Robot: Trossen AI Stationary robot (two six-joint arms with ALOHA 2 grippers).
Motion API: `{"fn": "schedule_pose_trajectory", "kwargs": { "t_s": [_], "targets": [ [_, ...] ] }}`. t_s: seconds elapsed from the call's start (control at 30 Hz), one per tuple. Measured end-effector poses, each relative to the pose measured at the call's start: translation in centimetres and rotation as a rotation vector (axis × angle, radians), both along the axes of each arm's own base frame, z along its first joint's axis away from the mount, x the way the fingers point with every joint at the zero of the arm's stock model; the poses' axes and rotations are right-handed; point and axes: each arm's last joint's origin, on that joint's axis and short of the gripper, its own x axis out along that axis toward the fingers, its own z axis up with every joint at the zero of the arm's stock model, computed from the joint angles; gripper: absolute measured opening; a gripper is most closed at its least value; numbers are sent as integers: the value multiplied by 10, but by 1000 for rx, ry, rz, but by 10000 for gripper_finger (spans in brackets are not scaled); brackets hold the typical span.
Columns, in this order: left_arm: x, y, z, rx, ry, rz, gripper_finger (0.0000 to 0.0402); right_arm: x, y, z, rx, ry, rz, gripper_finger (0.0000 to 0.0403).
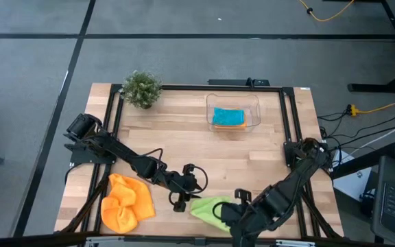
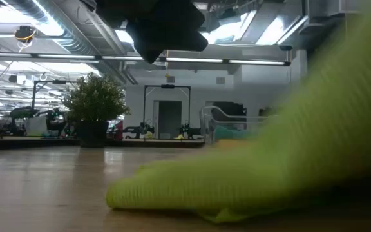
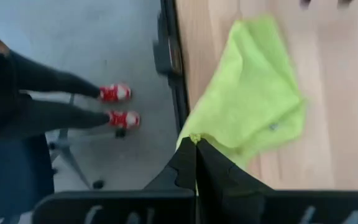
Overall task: Fold microfiber towels
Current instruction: Fold the green microfiber cloth
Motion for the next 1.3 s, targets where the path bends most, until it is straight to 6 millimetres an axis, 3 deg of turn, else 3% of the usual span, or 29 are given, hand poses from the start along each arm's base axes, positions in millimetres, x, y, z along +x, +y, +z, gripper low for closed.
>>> {"fn": "schedule_pose_trajectory", "kwargs": {
  "t_s": [0.13,0.3,0.47,0.73,0.9,1.1,1.3],
  "targets": [
    [4,-5,-9,-50,7,-74,135,2,8,-26,53,68,-50,0],
    [13,-14,-28,-81,-15,-111,135,6,18,-45,129,63,-119,0],
    [21,-14,-33,-76,-91,-111,135,4,21,-52,153,103,-204,0],
    [27,-11,-71,-97,28,-81,135,4,14,-54,89,90,-269,0],
    [44,-20,-62,-87,-40,-104,135,10,3,-55,54,110,-302,0],
    [86,-5,-68,-89,44,-52,135,14,0,-55,95,142,-296,0],
    [101,9,-57,-60,93,-70,135,13,0,-55,97,145,-296,0]
  ]
}}
